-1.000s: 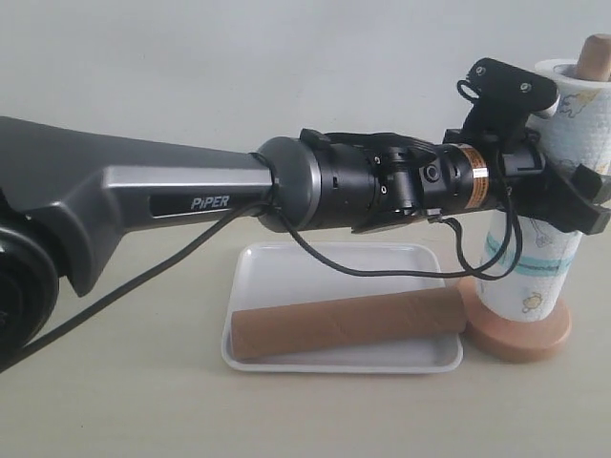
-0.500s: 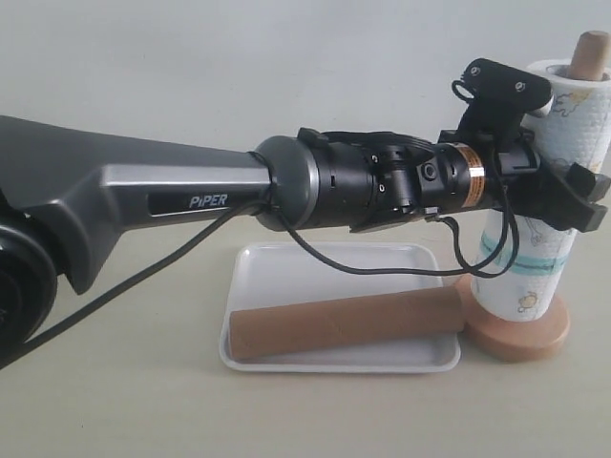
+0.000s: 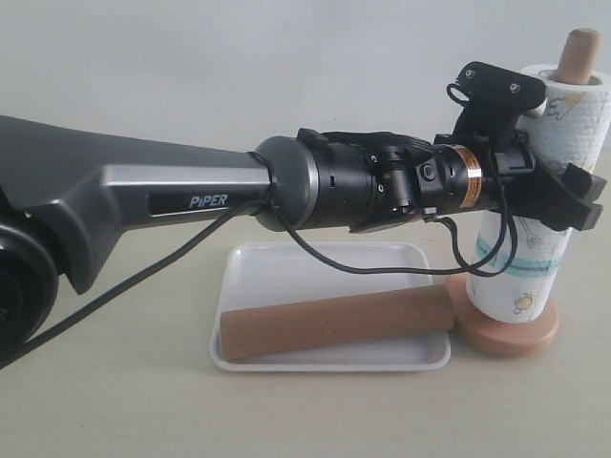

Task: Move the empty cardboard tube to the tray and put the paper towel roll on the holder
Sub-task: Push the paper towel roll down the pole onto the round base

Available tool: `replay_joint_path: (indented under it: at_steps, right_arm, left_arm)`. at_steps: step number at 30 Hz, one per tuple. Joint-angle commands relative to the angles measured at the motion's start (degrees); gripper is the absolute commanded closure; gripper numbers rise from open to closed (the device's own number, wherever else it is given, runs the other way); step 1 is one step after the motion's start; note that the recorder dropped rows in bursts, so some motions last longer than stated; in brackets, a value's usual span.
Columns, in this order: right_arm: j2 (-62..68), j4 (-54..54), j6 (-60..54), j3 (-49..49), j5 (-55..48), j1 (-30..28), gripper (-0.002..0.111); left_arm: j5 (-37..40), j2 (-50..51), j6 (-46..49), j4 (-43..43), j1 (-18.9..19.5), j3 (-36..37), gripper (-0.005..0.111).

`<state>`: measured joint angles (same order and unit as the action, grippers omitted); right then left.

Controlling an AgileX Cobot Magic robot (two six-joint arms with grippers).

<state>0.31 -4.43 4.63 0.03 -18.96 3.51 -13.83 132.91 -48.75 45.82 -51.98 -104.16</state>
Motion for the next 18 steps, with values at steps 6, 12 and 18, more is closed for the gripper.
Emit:
replay_joint_path:
  at_steps: [6, 12, 18]
  right_arm:
    - [-0.3, 0.0, -0.1, 0.0, 0.3, -0.1, 0.108]
    - [-0.3, 0.0, -0.1, 0.0, 0.3, -0.1, 0.108]
    - [-0.3, 0.0, -0.1, 0.0, 0.3, -0.1, 0.108]
  left_arm:
    - [-1.4, -0.6, -0.3, -1.0, 0.1, 0.1, 0.031]
    - [-1.4, -0.6, -0.5, -1.1, 0.1, 0.1, 0.031]
    - [-1.7, -0.6, -0.5, -2.3, 0.1, 0.1, 0.015]
